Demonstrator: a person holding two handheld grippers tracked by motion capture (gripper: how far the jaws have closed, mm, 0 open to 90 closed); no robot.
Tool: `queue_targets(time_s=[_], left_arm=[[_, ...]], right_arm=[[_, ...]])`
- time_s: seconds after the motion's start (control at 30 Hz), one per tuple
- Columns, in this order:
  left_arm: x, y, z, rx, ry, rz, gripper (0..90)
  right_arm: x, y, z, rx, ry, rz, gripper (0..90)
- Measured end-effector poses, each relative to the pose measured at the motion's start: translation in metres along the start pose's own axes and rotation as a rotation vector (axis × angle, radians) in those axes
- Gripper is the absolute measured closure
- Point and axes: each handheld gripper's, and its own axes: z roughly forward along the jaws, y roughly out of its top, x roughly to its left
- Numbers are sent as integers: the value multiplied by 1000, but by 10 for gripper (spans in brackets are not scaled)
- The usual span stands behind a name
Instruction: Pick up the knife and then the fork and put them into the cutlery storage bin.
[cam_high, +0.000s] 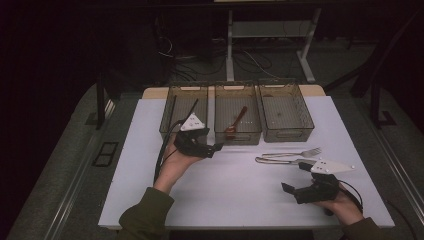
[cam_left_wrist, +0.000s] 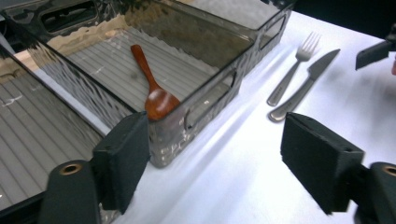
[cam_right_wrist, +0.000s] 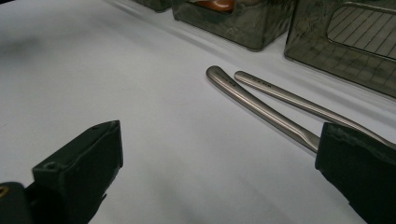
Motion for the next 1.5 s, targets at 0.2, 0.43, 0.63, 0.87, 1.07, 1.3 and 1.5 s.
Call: queue_targets(time_s=[0.2, 0.43, 0.63, 0.87, 1.07, 1.3, 1.5], left_arm=[[-2, -16, -11, -20, -5, -9, 161], [-9, -36, -24, -30, -5, -11, 81], [-16, -56, -38, -18, -7, -2, 17], [-18, -76, -49, -10, -10, -18, 0], [-25, -91, -55, -13, -13, -12, 0], [-30, -102, -58, 4, -7, -3, 0], [-30, -102, -58, -11, -12, -17, 0]], right_arm=[[0, 0, 1, 0, 0, -3, 3], [-1, 0, 0, 2, 3, -3, 3], [-1, 0, -1, -6, 9, 3, 3], [0, 1, -4, -30, 20, -8, 3], [-2, 2, -4, -18, 23, 12, 3], [-9, 6, -7, 34, 48, -1, 3], [-12, 14, -6, 84, 71, -37, 4]])
